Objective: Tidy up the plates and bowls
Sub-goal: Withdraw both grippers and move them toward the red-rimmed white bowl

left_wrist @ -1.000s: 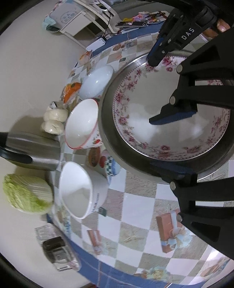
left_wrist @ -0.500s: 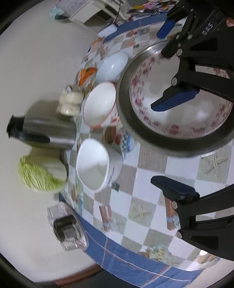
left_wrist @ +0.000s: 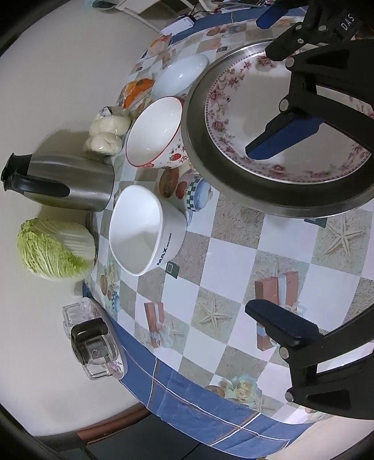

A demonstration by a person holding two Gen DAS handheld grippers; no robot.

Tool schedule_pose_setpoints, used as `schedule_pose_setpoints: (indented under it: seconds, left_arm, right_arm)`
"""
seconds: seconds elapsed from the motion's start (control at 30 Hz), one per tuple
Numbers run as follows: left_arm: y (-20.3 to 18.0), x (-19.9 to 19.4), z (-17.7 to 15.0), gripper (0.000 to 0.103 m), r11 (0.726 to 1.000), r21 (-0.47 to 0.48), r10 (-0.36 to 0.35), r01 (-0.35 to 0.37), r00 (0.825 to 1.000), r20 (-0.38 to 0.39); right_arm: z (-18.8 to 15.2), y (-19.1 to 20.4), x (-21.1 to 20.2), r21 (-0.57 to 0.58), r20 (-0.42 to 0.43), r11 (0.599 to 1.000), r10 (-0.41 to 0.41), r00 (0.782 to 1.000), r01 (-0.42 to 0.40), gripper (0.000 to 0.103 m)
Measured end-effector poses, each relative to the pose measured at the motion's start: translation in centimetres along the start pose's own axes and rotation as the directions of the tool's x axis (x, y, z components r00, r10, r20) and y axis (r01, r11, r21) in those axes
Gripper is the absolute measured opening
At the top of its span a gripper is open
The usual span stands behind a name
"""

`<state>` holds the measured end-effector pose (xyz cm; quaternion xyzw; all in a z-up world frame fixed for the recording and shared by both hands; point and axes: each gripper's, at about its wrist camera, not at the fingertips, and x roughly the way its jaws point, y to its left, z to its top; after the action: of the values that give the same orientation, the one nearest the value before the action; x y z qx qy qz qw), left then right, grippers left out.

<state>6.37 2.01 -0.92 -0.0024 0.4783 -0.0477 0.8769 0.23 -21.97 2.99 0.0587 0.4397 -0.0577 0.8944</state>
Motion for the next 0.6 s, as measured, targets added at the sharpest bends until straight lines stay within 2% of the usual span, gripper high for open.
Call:
schedule_pose_setpoints:
  seconds: [0.13, 0.33, 0.6]
  left_arm:
    - [0.2, 0.0, 0.1, 0.102, 1.0, -0.004, 0.023, -0.023, 1.0, 0.011]
    - [0.6, 0.1, 0.2, 0.102, 1.0, -0.023, 0.019, -0.019, 1.0, 0.013]
    - [1.2, -0.3, 1.2, 0.103, 0.996, -0.082, -0.024, 0.028, 0.998, 0.052]
  right_arm:
    - [0.1, -0.1, -0.1, 0.01, 0.004, 1.0, 0.007, 1.0, -0.007, 0.103]
    - [0.0, -0.1, 0.0, 0.015, -0.011, 1.0, 0.003, 1.0, -0.003, 0.103]
    - [0.7, 0.3, -0.2, -0.003, 0.003, 1.0, -0.017, 1.0, 0.017, 0.103]
